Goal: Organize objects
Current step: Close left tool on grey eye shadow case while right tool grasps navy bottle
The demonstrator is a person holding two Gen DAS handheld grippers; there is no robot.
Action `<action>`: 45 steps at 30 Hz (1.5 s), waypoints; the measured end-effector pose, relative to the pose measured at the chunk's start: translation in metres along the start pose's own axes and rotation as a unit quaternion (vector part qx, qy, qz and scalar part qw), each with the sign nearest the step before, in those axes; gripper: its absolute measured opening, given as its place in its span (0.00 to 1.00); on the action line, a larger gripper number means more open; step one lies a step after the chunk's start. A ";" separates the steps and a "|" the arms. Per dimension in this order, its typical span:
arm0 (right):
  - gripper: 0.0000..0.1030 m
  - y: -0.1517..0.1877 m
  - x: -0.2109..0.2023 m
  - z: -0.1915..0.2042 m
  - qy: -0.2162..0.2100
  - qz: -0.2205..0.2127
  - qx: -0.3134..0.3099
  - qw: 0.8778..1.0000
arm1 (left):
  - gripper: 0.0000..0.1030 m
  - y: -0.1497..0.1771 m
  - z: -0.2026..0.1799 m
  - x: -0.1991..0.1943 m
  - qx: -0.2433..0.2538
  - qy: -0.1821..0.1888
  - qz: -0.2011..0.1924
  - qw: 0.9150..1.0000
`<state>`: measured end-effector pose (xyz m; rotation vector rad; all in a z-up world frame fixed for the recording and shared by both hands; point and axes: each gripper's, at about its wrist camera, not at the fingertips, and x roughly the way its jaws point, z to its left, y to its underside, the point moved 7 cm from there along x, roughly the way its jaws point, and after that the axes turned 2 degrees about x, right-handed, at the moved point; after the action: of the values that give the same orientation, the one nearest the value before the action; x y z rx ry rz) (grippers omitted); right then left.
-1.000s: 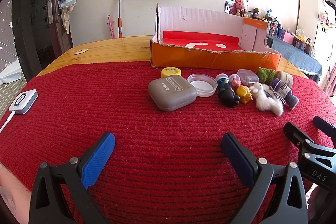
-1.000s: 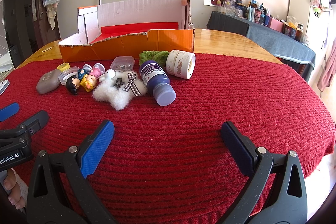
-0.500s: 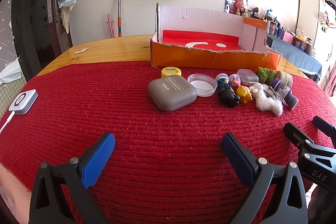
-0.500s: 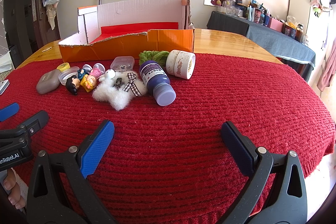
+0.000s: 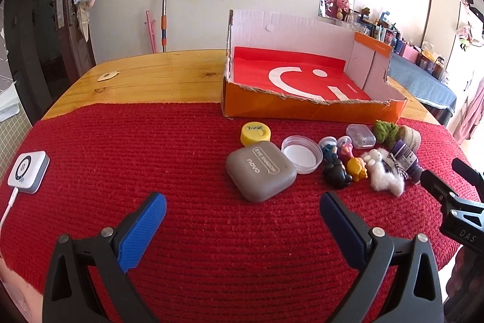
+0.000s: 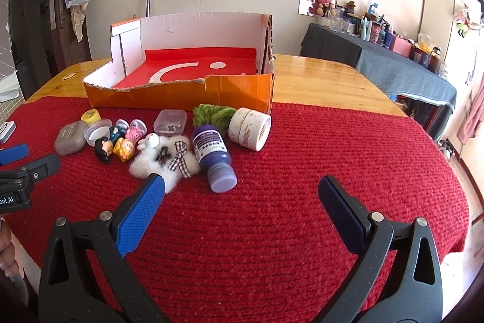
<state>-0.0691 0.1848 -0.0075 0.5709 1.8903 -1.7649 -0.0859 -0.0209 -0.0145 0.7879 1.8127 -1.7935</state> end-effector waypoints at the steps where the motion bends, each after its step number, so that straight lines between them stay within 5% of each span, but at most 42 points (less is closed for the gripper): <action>1: 1.00 -0.004 0.003 -0.001 0.003 0.003 -0.005 1.000 | 1.00 -0.003 0.001 0.002 0.002 0.004 0.004 1.000; 8: 1.00 -0.020 0.021 -0.005 -0.003 0.036 -0.027 0.999 | 1.00 -0.017 0.003 0.020 0.012 0.043 0.053 0.998; 16: 1.00 -0.017 0.041 -0.002 -0.017 0.080 -0.029 0.996 | 1.00 -0.014 0.003 0.045 0.018 0.023 0.093 0.995; 37: 1.00 -0.015 0.048 -0.008 -0.030 0.103 -0.013 0.994 | 0.96 -0.018 0.017 0.045 0.034 -0.004 0.099 0.995; 41: 0.96 -0.014 0.051 -0.008 -0.044 0.111 0.001 0.993 | 0.91 -0.017 0.017 0.057 0.025 -0.001 0.111 0.993; 45: 0.81 -0.013 0.054 -0.004 -0.063 0.117 0.014 0.991 | 0.89 -0.018 0.017 0.057 0.021 0.002 0.101 0.995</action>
<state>-0.1206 0.1865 -0.0297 0.6466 1.6434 -1.6393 -0.1404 -0.0329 -0.0412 0.9547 1.6396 -1.7042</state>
